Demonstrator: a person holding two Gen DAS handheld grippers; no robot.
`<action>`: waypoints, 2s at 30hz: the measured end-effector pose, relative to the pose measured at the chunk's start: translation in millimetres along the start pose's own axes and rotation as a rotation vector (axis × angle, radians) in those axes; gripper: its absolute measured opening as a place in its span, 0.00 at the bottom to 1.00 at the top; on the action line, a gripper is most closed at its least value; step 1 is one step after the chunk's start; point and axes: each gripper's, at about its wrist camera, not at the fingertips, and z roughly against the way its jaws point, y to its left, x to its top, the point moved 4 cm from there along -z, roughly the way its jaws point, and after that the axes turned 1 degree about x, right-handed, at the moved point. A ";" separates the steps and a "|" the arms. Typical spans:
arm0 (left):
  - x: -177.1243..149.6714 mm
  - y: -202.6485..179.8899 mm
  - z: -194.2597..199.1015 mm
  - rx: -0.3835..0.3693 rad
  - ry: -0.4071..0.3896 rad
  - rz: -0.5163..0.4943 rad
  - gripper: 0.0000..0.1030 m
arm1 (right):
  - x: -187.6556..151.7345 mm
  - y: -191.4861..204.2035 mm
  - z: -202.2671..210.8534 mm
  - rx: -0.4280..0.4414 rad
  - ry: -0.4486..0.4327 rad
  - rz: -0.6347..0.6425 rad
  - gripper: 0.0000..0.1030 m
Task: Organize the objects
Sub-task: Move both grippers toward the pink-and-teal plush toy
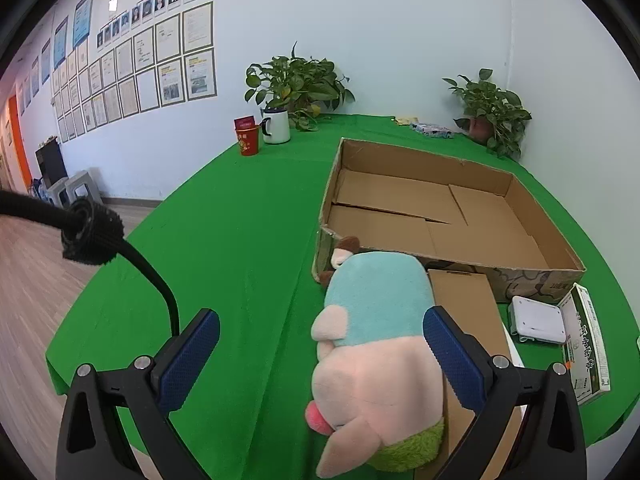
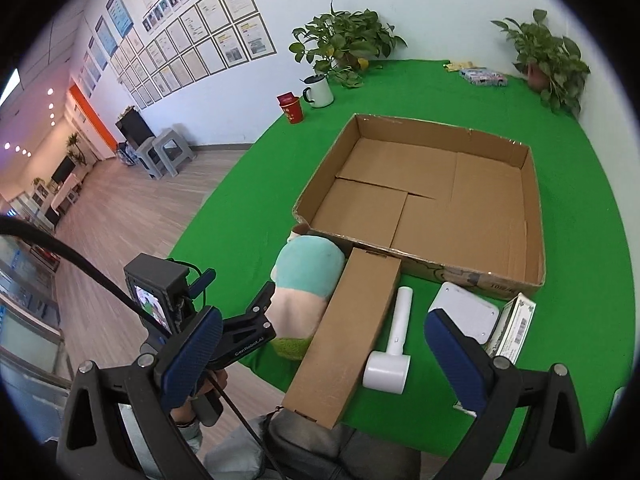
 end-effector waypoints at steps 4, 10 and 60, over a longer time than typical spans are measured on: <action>-1.6 -11.8 6.5 -0.037 -0.018 -0.033 1.00 | -10.0 -4.5 -7.3 0.007 -0.029 0.033 0.98; 2.0 -13.2 13.8 -0.079 -0.028 -0.059 1.00 | -34.8 -41.7 -51.5 -0.020 -0.053 -0.025 0.98; -15.9 -6.5 -10.2 -0.262 0.082 -0.004 1.00 | -100.9 -63.8 -89.0 -0.137 -0.369 0.005 0.98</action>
